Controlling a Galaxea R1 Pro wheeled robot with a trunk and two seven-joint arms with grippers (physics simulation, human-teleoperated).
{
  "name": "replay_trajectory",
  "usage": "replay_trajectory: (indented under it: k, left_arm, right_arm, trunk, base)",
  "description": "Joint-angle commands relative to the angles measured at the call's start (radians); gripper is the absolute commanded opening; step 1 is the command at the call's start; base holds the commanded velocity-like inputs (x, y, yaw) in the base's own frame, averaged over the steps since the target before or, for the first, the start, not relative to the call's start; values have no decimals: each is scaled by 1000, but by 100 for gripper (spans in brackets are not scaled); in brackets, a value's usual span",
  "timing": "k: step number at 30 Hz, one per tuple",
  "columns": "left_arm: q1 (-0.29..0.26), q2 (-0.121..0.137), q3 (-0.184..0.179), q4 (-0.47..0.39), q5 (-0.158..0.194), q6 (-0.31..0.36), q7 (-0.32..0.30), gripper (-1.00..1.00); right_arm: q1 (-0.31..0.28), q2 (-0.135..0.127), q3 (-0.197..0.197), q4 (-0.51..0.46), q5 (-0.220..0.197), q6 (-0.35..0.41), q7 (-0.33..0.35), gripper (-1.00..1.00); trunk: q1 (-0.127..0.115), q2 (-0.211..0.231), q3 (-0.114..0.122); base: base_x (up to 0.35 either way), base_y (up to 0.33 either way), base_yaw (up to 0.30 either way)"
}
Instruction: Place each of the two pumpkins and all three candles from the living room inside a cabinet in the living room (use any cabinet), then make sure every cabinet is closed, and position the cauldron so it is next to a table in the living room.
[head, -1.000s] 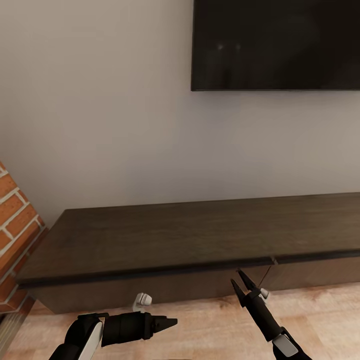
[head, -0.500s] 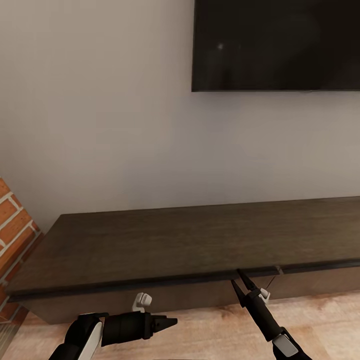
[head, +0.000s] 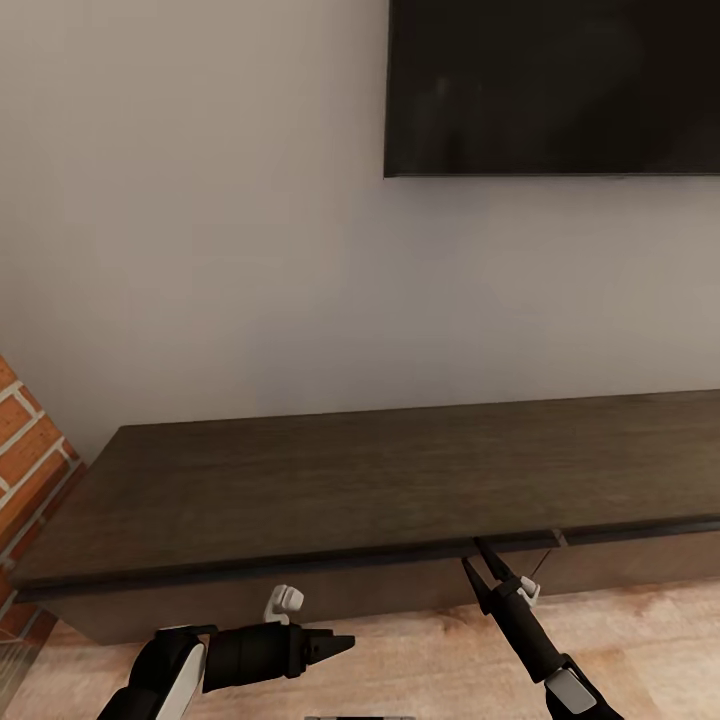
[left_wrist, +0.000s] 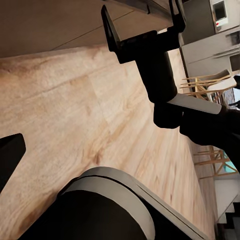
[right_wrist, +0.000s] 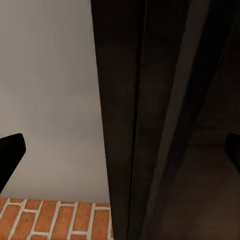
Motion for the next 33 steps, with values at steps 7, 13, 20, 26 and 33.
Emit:
replay_trajectory:
  k: [7, 13, 20, 26, 33]
  left_arm:
    - [0, 1, -1, -1, 5, 5, 1, 100]
    - [0, 1, -2, -1, 5, 5, 1, 100]
    - [0, 1, -2, -2, 5, 5, 1, 100]
    - [0, 1, -2, -2, 5, 5, 1, 100]
    - [0, 1, -1, -2, 6, 5, 1, 100]
  right_arm:
    - [0, 0, 3, 1, -8, 10, 2, 100]
    - [0, 0, 3, 1, -8, 10, 2, 100]
    - [0, 0, 3, 1, -8, 10, 2, 100]
    - [0, 0, 3, 1, -8, 10, 2, 100]
    - [0, 0, 3, 1, -8, 10, 2, 100]
  trunk:
    - [1, -1, -12]
    - [2, -2, -24]
    - [3, -2, -32]
    - [3, -2, -32]
    - [3, -2, -32]
  base:
    - [0, 0, 0]
    - [0, 0, 0]
    - [0, 0, 0]
    - [0, 0, 0]
    - [0, 0, 0]
